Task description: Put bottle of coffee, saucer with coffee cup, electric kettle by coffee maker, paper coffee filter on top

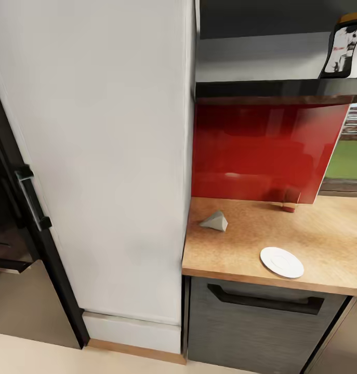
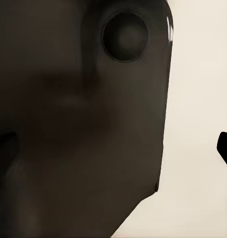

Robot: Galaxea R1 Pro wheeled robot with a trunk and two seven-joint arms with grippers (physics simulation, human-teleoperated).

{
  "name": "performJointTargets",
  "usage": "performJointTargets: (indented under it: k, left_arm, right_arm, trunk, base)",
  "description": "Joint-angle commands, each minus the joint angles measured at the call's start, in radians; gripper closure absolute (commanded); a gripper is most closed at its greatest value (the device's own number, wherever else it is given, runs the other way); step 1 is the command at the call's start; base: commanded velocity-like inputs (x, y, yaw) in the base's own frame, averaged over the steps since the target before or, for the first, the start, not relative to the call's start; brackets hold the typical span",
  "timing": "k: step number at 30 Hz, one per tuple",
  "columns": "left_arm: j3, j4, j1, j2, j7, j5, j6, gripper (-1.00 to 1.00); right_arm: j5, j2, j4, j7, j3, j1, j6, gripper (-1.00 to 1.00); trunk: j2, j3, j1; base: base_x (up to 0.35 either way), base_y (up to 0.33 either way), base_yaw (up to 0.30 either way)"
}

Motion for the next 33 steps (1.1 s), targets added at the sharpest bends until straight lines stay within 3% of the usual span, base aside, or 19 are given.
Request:
performJointTargets:
  k: [1,3,8,16,23,24,25,29,33]
  left_arm:
    - [0.0,0.0,0.0,0.0,0.0,0.0,0.0,-1.0]
    - [0.005,-0.003,-0.012,-0.011,-0.008,0.0,0.011,-1.0]
    - [0.003,-0.01,-0.04,-0.004,-0.007,-0.004,0.012,-1.0]
    - [0.006,-0.026,-0.03,0.003,-0.009,-0.003,0.009,-1.0]
    - [0.011,-0.027,-0.028,0.003,-0.006,0.004,-0.002,-1.0]
    - [0.015,-0.026,-0.028,0.003,-0.001,0.01,-0.008,-1.0]
    - [0.017,-0.026,-0.028,0.003,-0.001,0.018,-0.04,-1.0]
    - [0.067,-0.028,-0.028,0.009,0.002,0.108,-0.047,-1.0]
    - [0.091,-0.062,-0.028,0.016,-0.002,0.156,-0.051,-1.0]
  right_arm:
    - [0.0,0.0,0.0,0.0,0.0,0.0,0.0,-1.0]
    - [0.005,0.004,-0.002,0.011,0.01,-0.009,-0.008,-1.0]
    - [0.008,0.011,-0.008,0.009,0.011,-0.007,-0.01,-1.0]
    - [0.0,0.024,-0.02,0.004,0.002,-0.007,-0.025,-1.0]
    - [-0.007,0.018,-0.033,0.001,-0.003,-0.007,-0.021,-1.0]
    - [-0.013,0.016,-0.038,-0.004,-0.004,-0.007,-0.016,-1.0]
    - [-0.023,0.015,-0.12,-0.008,-0.004,-0.006,-0.017,-1.0]
    - [-0.067,0.005,-0.159,-0.011,-0.009,-0.007,-0.017,-1.0]
    - [-0.08,-0.007,-0.173,-0.005,-0.01,-0.007,-0.014,-1.0]
  trunk:
    - [0.0,0.0,0.0]
    - [0.0,0.0,0.0]
    - [0.0,0.0,0.0]
    - [0.0,0.0,0.0]
    - [0.014,0.006,-0.008]
    - [0.021,0.009,-0.011]
    - [0.028,0.012,-0.015]
    - [0.056,0.025,-0.031]
    - [0.084,0.037,-0.046]
  base:
    - [0.0,0.0,0.0]
    - [0.0,0.0,0.0]
    - [0.0,0.0,0.0]
    - [0.0,0.0,0.0]
    - [0.0,0.0,0.0]
    - [0.0,0.0,0.0]
    - [0.0,0.0,0.0]
    - [0.0,0.0,0.0]
    - [0.0,0.0,0.0]
